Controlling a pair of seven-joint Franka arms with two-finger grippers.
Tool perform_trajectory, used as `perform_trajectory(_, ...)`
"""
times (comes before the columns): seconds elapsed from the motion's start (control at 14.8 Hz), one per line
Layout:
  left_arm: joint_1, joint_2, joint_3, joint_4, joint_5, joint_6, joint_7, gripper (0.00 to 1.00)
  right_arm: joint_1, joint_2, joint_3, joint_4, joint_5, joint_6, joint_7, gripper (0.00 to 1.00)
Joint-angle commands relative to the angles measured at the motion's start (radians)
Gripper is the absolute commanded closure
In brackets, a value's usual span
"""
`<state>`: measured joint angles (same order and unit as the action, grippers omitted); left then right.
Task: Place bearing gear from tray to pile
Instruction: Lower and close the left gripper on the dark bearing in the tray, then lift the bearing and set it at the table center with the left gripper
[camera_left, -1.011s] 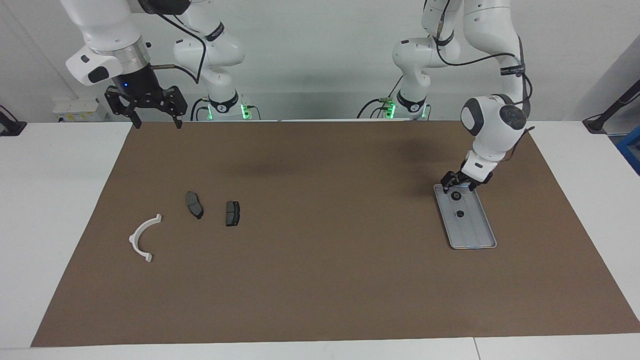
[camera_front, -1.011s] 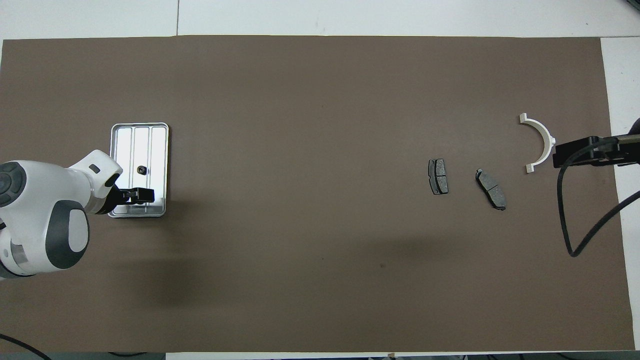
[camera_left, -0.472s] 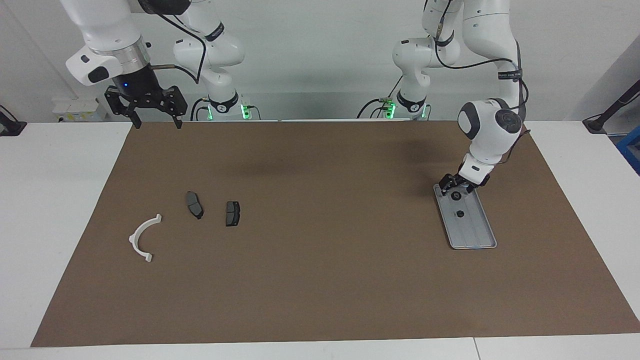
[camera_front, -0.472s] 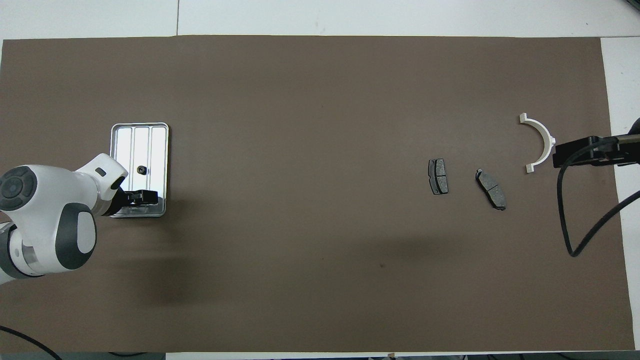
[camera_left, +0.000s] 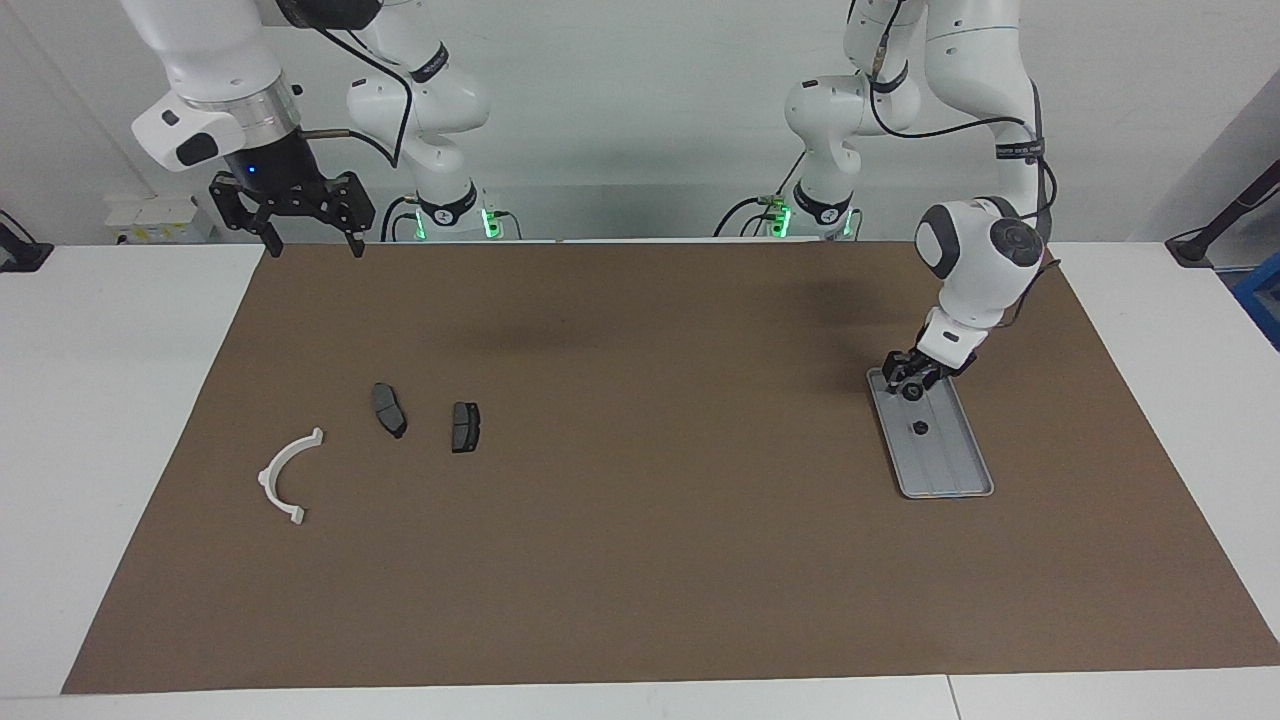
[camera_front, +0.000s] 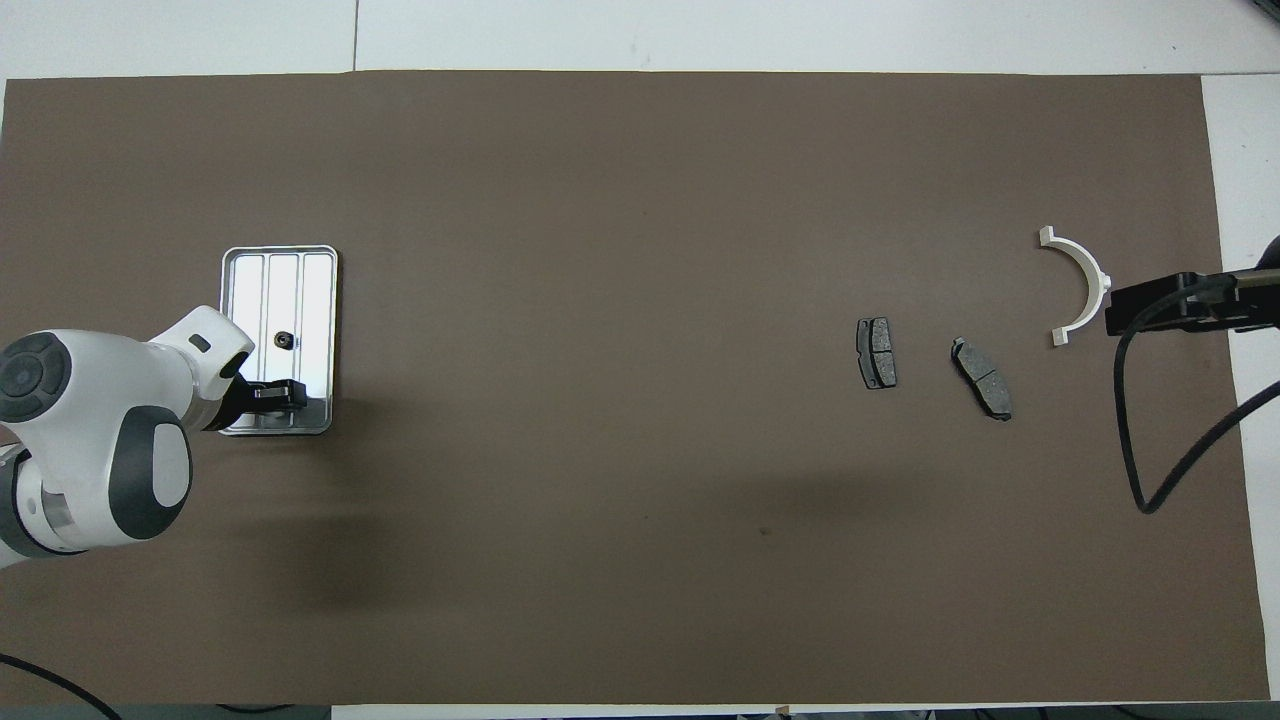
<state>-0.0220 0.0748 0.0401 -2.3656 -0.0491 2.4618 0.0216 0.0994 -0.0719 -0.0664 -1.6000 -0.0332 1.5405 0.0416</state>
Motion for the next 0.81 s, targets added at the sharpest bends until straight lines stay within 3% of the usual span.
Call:
perform_trajectory(0.0, -0.003, 0.016, 0.0, 0.017, 0.0, 0.009, -0.002, 1.0, -0.001, -0.019, -0.001, -0.021, 0.006, 0.021, -0.035, 0.0)
perform_trajectory(0.27, 0.001, 0.014, 0.0, 0.138, 0.0, -0.13, -0.006, 1.0, -0.001, -0.019, 0.0, -0.023, 0.006, 0.021, -0.035, 0.0)
perform_trajectory(0.54, -0.022, 0.017, -0.002, 0.481, -0.002, -0.484, -0.081, 1.0, -0.001, -0.019, 0.0, -0.023, 0.006, 0.021, -0.035, 0.0)
perform_trajectory(0.74, -0.183, 0.079, 0.0, 0.624, 0.0, -0.52, -0.332, 1.0, 0.0, -0.019, 0.0, -0.023, 0.006, 0.021, -0.035, 0.0)
